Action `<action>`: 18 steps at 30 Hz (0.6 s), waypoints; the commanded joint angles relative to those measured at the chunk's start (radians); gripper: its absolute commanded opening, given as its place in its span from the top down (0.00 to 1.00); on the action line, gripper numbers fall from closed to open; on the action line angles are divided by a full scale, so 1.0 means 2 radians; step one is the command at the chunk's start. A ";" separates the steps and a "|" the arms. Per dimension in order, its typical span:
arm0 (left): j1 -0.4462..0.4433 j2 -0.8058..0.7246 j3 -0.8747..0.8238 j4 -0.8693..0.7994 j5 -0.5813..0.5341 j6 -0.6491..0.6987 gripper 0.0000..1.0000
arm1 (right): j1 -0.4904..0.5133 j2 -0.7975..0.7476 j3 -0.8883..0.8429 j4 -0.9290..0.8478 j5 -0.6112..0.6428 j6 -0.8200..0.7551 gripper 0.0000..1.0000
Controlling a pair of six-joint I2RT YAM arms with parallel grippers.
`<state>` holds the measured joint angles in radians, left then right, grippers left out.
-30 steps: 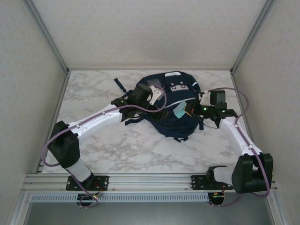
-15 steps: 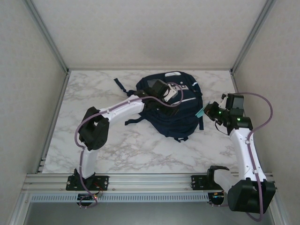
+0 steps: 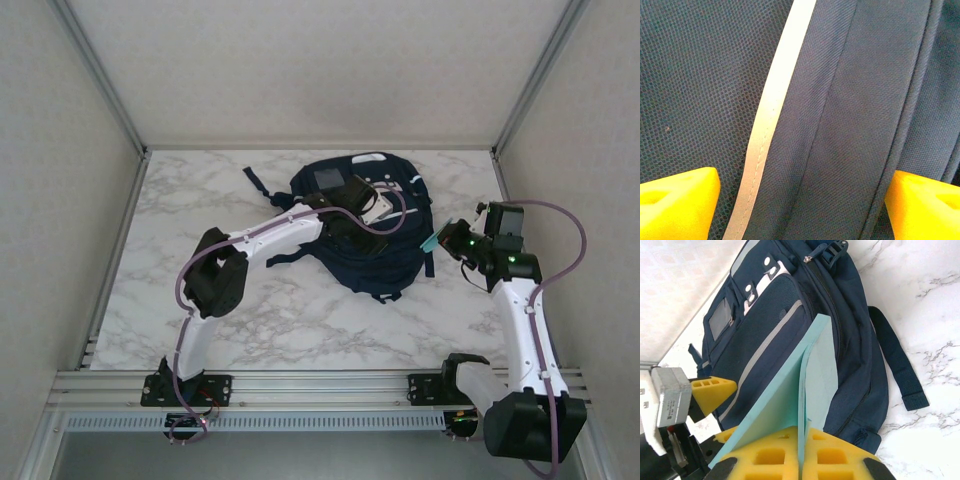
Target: Pack books, pencil case, and school supplies into a backpack
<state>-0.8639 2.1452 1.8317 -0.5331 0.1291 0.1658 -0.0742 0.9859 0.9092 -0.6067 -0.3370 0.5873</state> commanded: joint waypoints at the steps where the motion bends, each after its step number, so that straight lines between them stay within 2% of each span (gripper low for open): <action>1: -0.005 0.013 0.017 -0.023 0.006 0.010 0.17 | -0.003 -0.011 -0.006 -0.006 -0.005 -0.006 0.98; 3: -0.005 0.016 0.020 -0.026 0.004 0.010 0.19 | -0.004 -0.013 -0.007 -0.007 -0.007 -0.005 0.98; 5: -0.005 0.016 0.021 -0.029 0.000 0.011 0.33 | -0.003 -0.015 -0.007 -0.009 -0.009 -0.005 0.98; 7: -0.004 0.015 0.023 -0.026 -0.017 0.011 0.55 | -0.004 -0.018 -0.008 -0.009 -0.011 -0.007 0.98; 9: -0.001 0.014 0.033 -0.027 -0.032 0.009 0.89 | -0.004 -0.020 -0.012 -0.004 -0.021 -0.005 0.97; 10: 0.002 0.015 0.043 -0.031 -0.036 0.005 1.00 | -0.004 -0.020 -0.014 0.001 -0.031 -0.003 0.97; 14: 0.021 0.019 0.114 -0.069 -0.037 -0.049 1.00 | -0.004 -0.016 -0.038 0.058 -0.090 0.031 0.94; 18: 0.043 0.028 0.183 -0.103 0.022 -0.110 1.00 | -0.002 -0.004 -0.070 0.143 -0.131 0.088 0.94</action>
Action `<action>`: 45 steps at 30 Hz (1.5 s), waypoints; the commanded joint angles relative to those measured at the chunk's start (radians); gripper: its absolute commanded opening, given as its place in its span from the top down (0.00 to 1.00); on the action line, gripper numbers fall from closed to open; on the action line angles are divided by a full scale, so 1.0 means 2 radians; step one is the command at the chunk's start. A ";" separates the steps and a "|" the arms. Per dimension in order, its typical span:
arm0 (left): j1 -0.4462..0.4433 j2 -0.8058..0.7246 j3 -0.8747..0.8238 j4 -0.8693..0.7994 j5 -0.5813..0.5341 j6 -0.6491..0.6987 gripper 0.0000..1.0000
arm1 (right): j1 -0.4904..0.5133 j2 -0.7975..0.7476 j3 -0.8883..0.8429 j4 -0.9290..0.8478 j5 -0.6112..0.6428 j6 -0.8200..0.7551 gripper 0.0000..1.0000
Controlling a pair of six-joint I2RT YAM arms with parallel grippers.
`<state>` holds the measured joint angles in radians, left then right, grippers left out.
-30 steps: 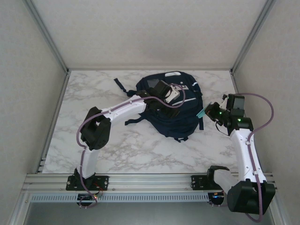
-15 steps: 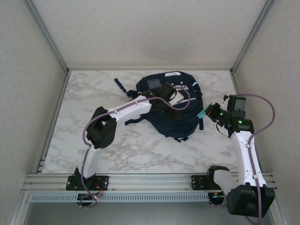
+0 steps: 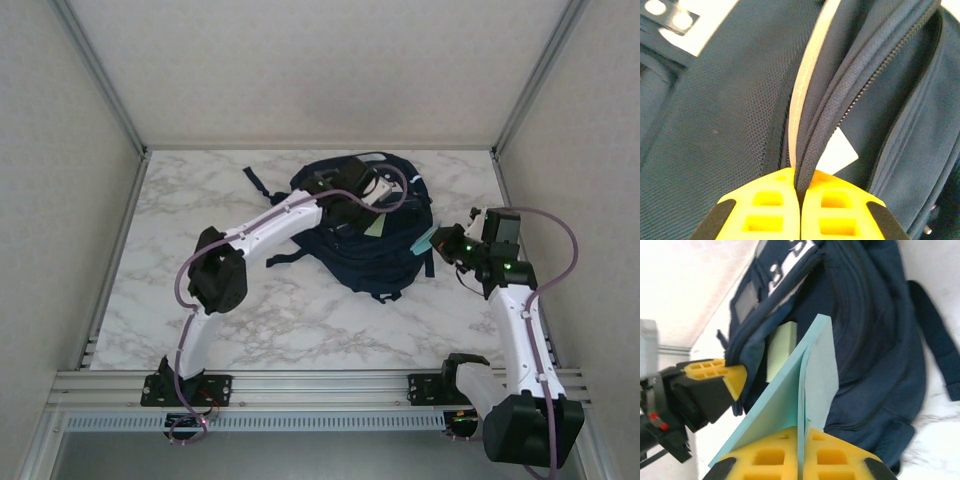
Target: Pack books, pencil case, and school supplies into a backpack
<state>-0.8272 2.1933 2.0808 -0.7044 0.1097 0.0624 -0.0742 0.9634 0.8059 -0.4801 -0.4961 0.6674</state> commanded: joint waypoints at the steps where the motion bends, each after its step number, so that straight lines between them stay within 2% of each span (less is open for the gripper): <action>1: 0.028 0.005 0.069 -0.021 0.043 -0.072 1.00 | 0.000 0.012 -0.024 0.104 -0.058 0.063 0.94; 7: 0.042 0.017 0.111 -0.025 0.090 -0.128 1.00 | 0.045 0.044 -0.032 0.218 -0.054 0.119 0.95; 13: 0.044 0.027 0.118 -0.018 0.107 -0.154 1.00 | 0.093 0.099 -0.027 0.317 -0.028 0.163 0.95; 24: 0.056 0.010 0.106 0.021 0.107 -0.217 1.00 | 0.147 0.191 -0.012 0.393 0.007 0.183 0.95; 28: 0.056 0.003 0.105 0.028 0.116 -0.226 1.00 | 0.162 0.226 -0.015 0.453 0.015 0.201 0.95; 32: 0.056 0.001 0.104 0.024 0.116 -0.228 1.00 | 0.167 0.262 0.000 0.424 0.027 0.225 0.95; 36: 0.056 -0.005 0.097 0.023 0.112 -0.226 1.00 | 0.167 0.263 0.005 0.328 0.070 0.222 0.91; 37: 0.057 -0.007 0.094 0.025 0.112 -0.226 1.00 | 0.167 0.260 0.005 0.309 0.078 0.220 0.87; 42: 0.057 -0.013 0.090 0.023 0.112 -0.221 1.00 | 0.164 0.224 0.021 0.180 0.139 0.192 0.42; 45: 0.056 -0.017 0.086 0.023 0.112 -0.219 1.00 | 0.160 0.194 0.035 0.112 0.170 0.164 0.30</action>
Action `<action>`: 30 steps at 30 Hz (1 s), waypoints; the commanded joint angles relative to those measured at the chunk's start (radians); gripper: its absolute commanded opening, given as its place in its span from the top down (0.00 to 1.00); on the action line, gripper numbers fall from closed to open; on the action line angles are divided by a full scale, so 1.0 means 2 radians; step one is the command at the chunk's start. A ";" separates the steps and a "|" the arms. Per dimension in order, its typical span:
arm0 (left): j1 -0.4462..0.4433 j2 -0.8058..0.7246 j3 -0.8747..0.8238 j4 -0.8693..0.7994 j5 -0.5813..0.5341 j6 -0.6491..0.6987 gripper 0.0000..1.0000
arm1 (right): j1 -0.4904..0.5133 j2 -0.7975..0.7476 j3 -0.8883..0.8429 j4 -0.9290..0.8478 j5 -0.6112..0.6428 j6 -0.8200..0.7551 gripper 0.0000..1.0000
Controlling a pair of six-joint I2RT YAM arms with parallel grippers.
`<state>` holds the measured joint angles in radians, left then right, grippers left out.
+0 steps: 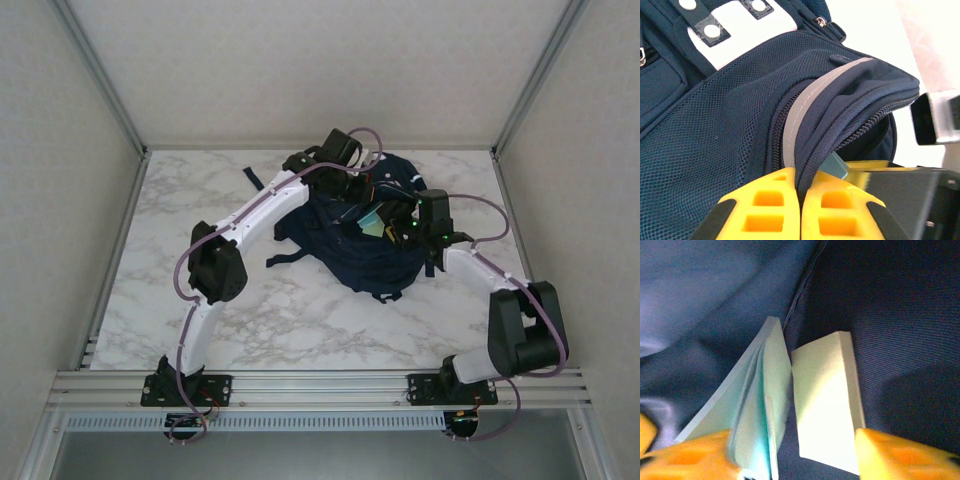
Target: Pack books, pencil case, and school supplies into a backpack
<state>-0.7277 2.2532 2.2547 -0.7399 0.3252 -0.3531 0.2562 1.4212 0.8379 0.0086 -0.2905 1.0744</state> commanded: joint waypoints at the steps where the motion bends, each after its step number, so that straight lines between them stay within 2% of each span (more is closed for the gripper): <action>1: 0.007 -0.048 -0.003 0.042 0.005 -0.011 1.00 | -0.006 -0.044 0.026 -0.157 0.077 -0.052 0.28; 6: 0.007 -0.048 -0.009 0.052 0.014 -0.017 1.00 | -0.013 -0.065 0.058 -0.235 0.106 -0.100 0.24; 10: 0.006 -0.049 -0.010 0.047 0.016 -0.015 1.00 | -0.013 -0.073 0.061 -0.235 0.083 -0.123 0.29; 14: 0.006 -0.054 -0.019 0.039 0.023 -0.011 0.98 | -0.013 -0.087 0.069 -0.265 0.084 -0.159 0.29; 15: 0.006 -0.057 -0.024 0.037 0.023 -0.011 0.86 | -0.013 -0.093 0.070 -0.277 0.093 -0.168 0.29; 17: 0.008 -0.069 -0.044 0.039 0.023 -0.014 0.56 | -0.013 -0.110 0.070 -0.299 0.109 -0.183 0.27; 19: 0.009 -0.086 -0.072 0.051 0.025 -0.019 0.37 | -0.013 -0.124 0.069 -0.315 0.117 -0.189 0.26; 21: 0.014 -0.107 -0.102 0.067 0.031 -0.027 0.28 | -0.013 -0.135 0.065 -0.323 0.115 -0.192 0.26; 24: 0.032 -0.141 -0.160 0.096 0.032 -0.043 0.22 | -0.013 -0.143 0.058 -0.331 0.119 -0.201 0.25; 30: 0.093 -0.185 -0.286 0.160 0.019 -0.090 0.16 | -0.012 -0.133 0.043 -0.325 0.145 -0.199 0.23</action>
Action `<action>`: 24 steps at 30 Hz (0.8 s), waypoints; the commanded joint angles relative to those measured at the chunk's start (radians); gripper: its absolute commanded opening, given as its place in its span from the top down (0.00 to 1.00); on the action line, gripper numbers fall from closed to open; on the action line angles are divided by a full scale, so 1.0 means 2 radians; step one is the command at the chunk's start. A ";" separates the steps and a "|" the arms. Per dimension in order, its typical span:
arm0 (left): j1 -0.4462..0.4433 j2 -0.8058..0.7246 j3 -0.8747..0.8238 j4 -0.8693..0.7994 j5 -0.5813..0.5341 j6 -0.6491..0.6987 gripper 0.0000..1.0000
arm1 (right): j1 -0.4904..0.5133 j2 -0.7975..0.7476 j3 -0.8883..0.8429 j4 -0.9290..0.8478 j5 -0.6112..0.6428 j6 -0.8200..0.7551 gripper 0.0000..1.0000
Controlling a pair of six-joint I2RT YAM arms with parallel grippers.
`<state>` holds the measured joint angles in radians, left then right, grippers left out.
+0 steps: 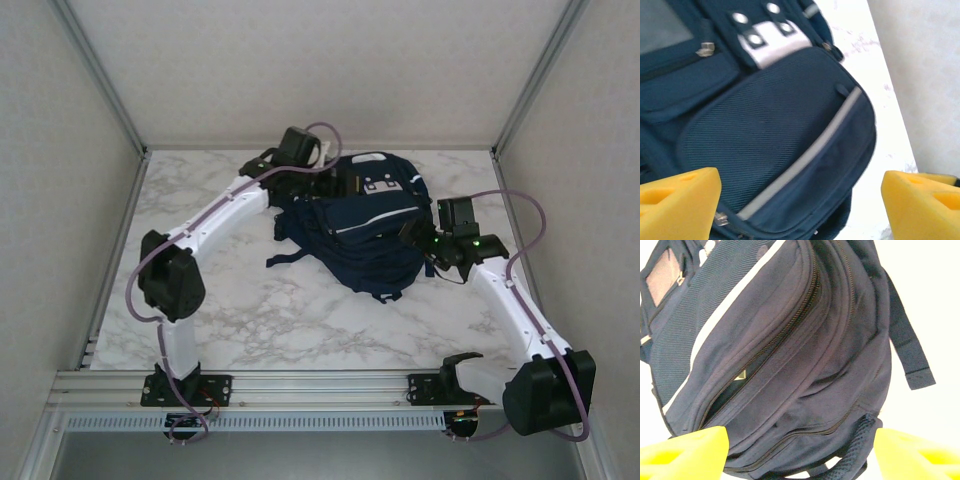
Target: Pack books, pencil case, and school supplies into a backpack
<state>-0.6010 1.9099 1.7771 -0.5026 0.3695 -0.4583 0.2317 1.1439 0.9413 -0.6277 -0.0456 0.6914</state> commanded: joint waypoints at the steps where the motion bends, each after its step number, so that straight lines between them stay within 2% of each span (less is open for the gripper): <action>1: 0.041 -0.014 -0.068 0.055 -0.004 -0.048 0.16 | 0.000 0.008 -0.013 -0.001 0.022 -0.004 0.22; 7: 0.069 0.025 -0.107 0.123 0.007 -0.097 0.17 | -0.002 0.029 -0.039 0.039 0.032 0.011 0.22; 12: 0.072 0.097 -0.077 0.119 -0.021 -0.099 0.17 | -0.008 0.049 -0.055 0.058 0.042 0.027 0.21; 17: 0.072 0.170 -0.035 0.126 -0.014 -0.127 0.23 | -0.009 0.063 -0.069 0.104 0.027 0.042 0.23; 19: 0.071 0.188 -0.020 0.123 -0.014 -0.131 0.38 | -0.010 0.074 -0.070 0.119 0.024 0.046 0.25; 23: 0.070 0.195 -0.024 0.108 -0.009 -0.121 0.92 | -0.010 0.112 -0.061 0.148 0.021 0.048 0.32; 24: 0.068 0.187 -0.037 0.108 -0.008 -0.117 1.00 | -0.010 0.125 -0.056 0.156 0.020 0.048 0.34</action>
<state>-0.4526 2.2578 1.7332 -0.2646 0.3523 -0.6930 0.2184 1.3254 0.8116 -0.4152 -0.0013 0.7677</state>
